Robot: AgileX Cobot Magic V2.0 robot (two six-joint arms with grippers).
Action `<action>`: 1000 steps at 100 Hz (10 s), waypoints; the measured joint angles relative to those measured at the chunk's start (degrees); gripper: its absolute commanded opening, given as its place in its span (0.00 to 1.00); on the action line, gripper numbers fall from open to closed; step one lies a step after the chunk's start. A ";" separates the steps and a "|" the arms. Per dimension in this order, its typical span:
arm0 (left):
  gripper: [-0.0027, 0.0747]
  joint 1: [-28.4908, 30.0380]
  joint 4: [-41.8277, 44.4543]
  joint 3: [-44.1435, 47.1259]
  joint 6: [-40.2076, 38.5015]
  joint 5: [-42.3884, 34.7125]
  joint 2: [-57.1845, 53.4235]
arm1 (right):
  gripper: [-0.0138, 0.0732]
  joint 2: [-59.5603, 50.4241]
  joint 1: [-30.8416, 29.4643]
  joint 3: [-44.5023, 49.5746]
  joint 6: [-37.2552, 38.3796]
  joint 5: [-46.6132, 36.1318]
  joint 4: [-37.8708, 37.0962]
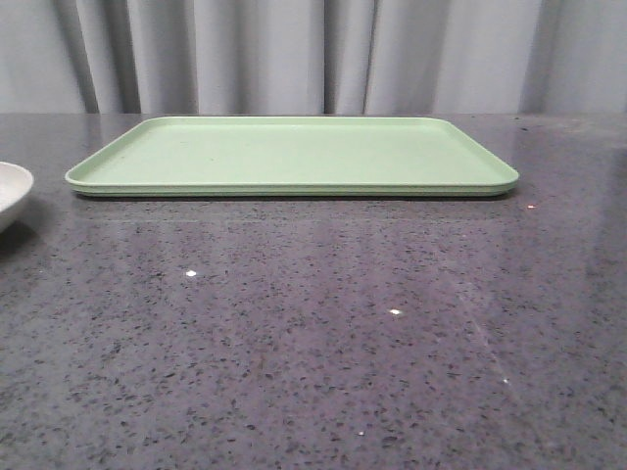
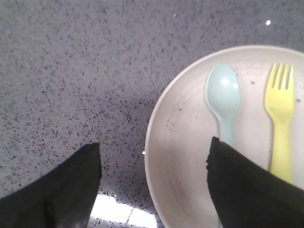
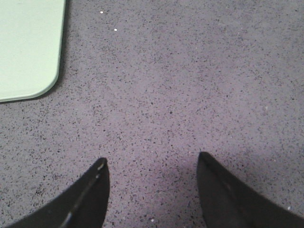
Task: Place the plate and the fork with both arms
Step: 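Grasp the cream plate's rim with the left gripper, then lift the plate with the left gripper and carry it over the tray, then lower the plate onto the tray, open the left gripper, withdraw, then lower the right gripper onto the yellow fork in the plate and grasp, then lift the yellow fork with the right gripper and move it beside the plate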
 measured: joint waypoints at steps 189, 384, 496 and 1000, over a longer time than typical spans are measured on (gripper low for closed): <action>0.01 0.11 -20.24 -3.73 15.22 3.11 17.23 | 0.65 0.00 0.00 0.00 0.00 1.66 0.09; 0.01 -24.42 -34.58 -39.51 3.61 -11.29 51.29 | 0.65 0.00 0.00 0.00 0.00 2.15 1.12; 0.47 -24.42 -21.69 -28.92 3.36 -12.24 35.89 | 0.64 0.36 0.00 -0.25 0.00 1.95 1.68; 0.47 -23.39 -16.97 8.99 3.21 -7.73 -23.22 | 0.24 85.28 19.35 -91.08 9.25 29.42 -0.51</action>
